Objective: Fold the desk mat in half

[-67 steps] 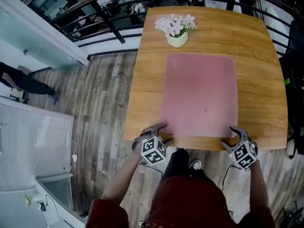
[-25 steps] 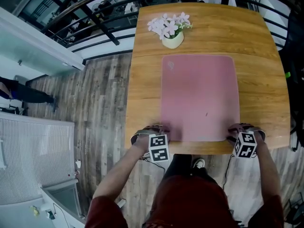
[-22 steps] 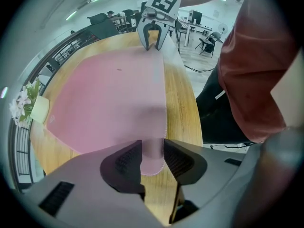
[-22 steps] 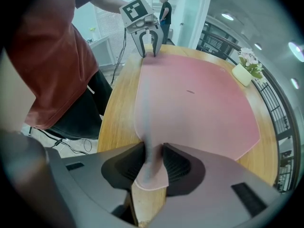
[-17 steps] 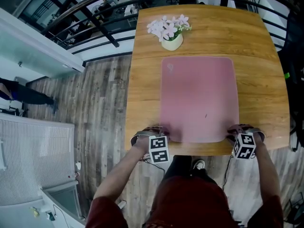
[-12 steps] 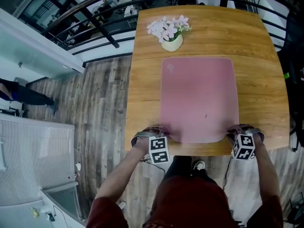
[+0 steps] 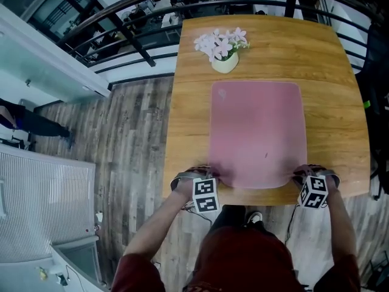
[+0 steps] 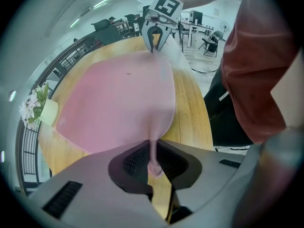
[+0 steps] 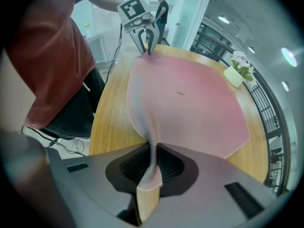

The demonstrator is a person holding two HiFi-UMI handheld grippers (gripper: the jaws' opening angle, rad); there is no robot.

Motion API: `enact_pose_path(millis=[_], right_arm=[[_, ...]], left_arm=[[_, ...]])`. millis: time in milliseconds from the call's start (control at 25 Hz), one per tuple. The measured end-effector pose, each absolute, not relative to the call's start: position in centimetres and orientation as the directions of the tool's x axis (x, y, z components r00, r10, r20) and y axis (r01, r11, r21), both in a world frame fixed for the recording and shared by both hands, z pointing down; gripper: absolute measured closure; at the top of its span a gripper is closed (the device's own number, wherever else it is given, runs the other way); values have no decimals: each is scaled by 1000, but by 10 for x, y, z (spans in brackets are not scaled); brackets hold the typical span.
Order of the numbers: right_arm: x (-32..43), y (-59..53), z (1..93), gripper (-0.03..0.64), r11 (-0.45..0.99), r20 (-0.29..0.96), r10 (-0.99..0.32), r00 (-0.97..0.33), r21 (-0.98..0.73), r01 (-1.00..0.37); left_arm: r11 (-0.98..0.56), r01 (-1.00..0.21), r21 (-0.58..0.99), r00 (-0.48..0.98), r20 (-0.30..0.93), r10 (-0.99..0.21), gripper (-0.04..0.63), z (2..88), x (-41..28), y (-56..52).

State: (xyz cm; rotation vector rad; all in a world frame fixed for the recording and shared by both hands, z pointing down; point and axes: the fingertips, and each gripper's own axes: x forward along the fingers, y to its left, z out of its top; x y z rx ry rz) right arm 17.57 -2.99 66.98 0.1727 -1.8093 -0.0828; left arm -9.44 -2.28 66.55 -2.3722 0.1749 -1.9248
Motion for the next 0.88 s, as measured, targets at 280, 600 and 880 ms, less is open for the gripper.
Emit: enact_pose_path(millis=[280, 600, 880], right_arm=[[174, -56, 655, 565, 973, 946, -218, -239, 194, -121], [172, -86, 653, 563, 954, 939, -284, -194, 255, -160], [171, -102, 653, 563, 934, 933, -326, -149, 294, -203]], left_arm=[[-984, -43, -172, 230, 957, -177, 532, 651, -93, -56], [-980, -63, -190, 259, 945, -200, 532, 652, -93, -86], [-975, -56, -216, 272, 936, -223, 534, 652, -93, -107]])
